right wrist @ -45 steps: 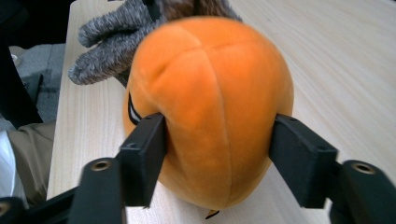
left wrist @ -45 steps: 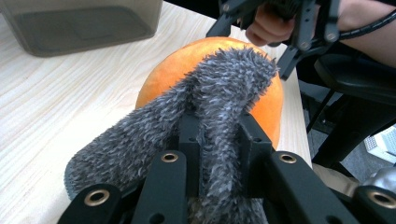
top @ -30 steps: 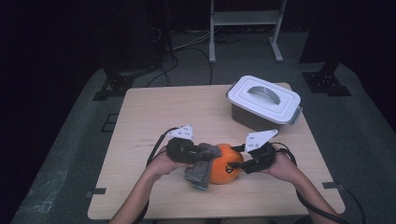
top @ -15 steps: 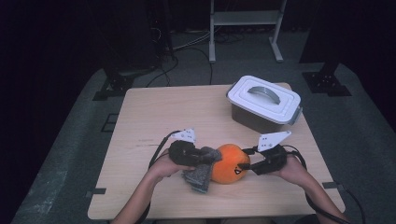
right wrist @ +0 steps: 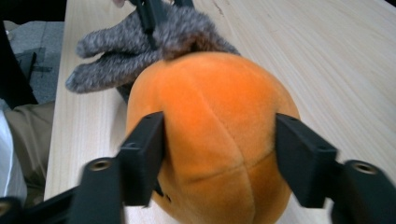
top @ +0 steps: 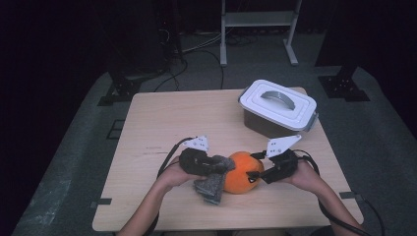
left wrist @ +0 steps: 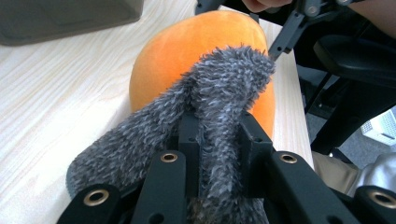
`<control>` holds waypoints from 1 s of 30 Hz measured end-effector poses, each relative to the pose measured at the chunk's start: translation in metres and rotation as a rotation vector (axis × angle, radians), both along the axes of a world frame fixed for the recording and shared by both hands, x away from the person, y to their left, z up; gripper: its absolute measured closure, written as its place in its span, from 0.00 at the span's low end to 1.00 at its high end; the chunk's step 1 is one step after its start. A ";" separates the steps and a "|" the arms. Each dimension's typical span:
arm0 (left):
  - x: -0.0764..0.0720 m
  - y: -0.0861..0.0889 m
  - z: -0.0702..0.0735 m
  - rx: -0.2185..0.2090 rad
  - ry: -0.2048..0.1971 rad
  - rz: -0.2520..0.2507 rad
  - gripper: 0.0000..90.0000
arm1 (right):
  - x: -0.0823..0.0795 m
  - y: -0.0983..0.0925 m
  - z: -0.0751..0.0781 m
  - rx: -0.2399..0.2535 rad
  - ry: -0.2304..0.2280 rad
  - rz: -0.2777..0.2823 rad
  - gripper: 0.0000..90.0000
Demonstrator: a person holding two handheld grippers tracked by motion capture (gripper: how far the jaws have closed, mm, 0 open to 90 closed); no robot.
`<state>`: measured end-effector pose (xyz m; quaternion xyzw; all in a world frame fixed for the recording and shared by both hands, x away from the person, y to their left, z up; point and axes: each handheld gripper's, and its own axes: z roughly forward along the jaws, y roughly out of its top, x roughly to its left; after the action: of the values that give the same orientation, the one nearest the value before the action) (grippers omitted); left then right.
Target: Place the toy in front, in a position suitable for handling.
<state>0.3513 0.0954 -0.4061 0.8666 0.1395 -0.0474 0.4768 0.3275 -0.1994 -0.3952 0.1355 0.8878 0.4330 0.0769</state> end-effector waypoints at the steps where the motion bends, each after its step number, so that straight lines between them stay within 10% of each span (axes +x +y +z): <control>1: 0.000 0.000 -0.001 -0.002 0.002 0.000 0.83 | 0.000 -0.001 -0.001 -0.004 -0.008 0.006 0.45; 16: -0.001 -0.004 -0.011 0.011 0.024 -0.008 0.82 | -0.006 -0.032 -0.016 0.034 0.043 -0.042 0.49; 30: -0.002 -0.012 -0.004 0.027 0.001 -0.024 0.82 | 0.008 -0.022 0.003 0.009 0.095 -0.053 0.24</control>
<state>0.3497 0.0832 -0.4104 0.8745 0.1298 -0.0518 0.4645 0.3354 -0.2215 -0.3919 0.1796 0.8847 0.4278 0.0454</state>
